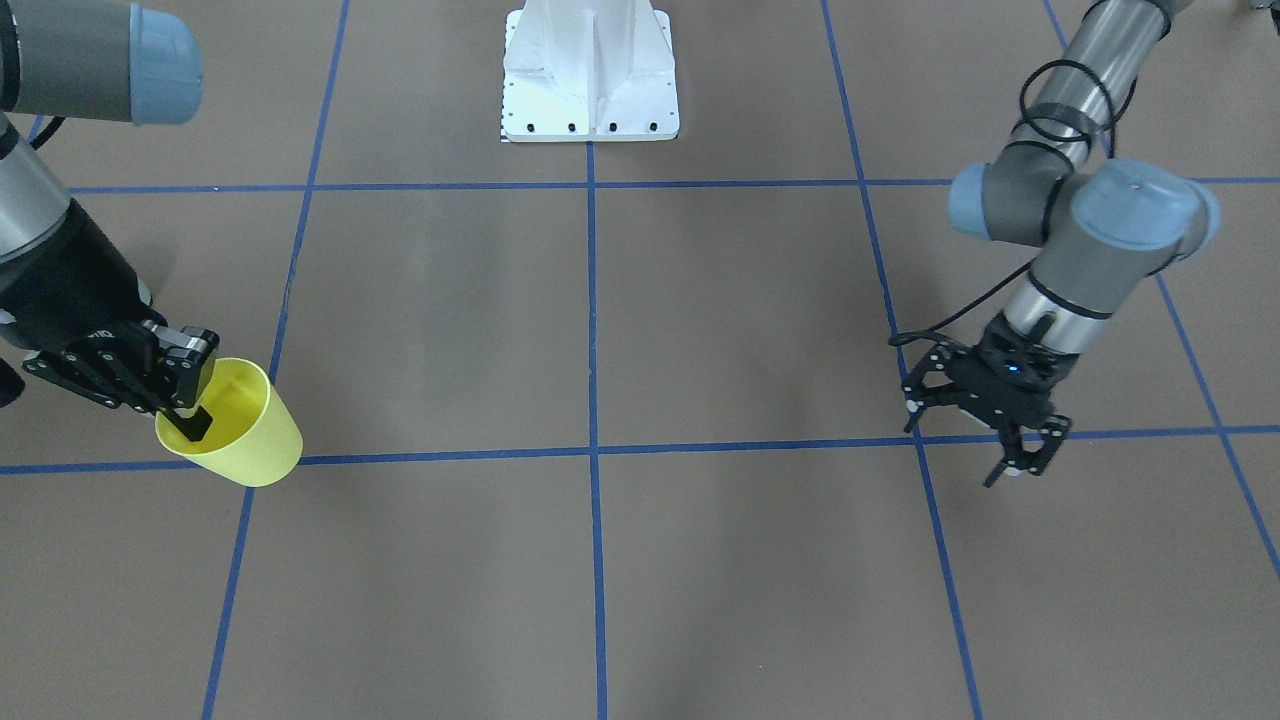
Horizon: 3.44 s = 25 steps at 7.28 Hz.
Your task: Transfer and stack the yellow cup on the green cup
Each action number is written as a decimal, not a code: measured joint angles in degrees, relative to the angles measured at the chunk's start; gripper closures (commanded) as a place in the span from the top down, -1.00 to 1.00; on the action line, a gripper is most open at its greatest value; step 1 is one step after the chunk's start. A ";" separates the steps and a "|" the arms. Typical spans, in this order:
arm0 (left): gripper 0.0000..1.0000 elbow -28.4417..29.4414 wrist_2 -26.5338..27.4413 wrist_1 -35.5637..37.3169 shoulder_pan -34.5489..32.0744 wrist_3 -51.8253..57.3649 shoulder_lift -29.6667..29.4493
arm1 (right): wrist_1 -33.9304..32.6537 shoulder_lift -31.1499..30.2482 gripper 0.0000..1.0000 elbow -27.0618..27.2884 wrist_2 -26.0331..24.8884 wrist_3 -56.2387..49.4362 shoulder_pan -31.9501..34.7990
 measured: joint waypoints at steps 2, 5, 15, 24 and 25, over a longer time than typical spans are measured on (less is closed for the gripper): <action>1.00 -7.83 -3.56 13.73 -7.63 1.45 6.85 | -0.90 -5.08 -1.00 3.51 0.40 -2.08 0.66; 1.00 -11.42 -4.42 25.31 -20.21 19.57 15.06 | -11.59 -12.26 -1.00 11.35 1.44 -18.56 3.13; 1.00 -21.61 -9.17 51.68 -28.18 23.09 19.02 | 25.75 -48.23 -1.00 10.61 9.39 -23.74 4.07; 1.00 -21.88 -9.18 51.51 -28.13 23.15 19.09 | 30.67 -51.97 -0.85 8.71 5.95 -18.90 -1.62; 1.00 -21.85 -9.19 51.51 -28.11 23.14 19.09 | 30.63 -51.83 -0.45 8.71 5.89 -18.86 -1.82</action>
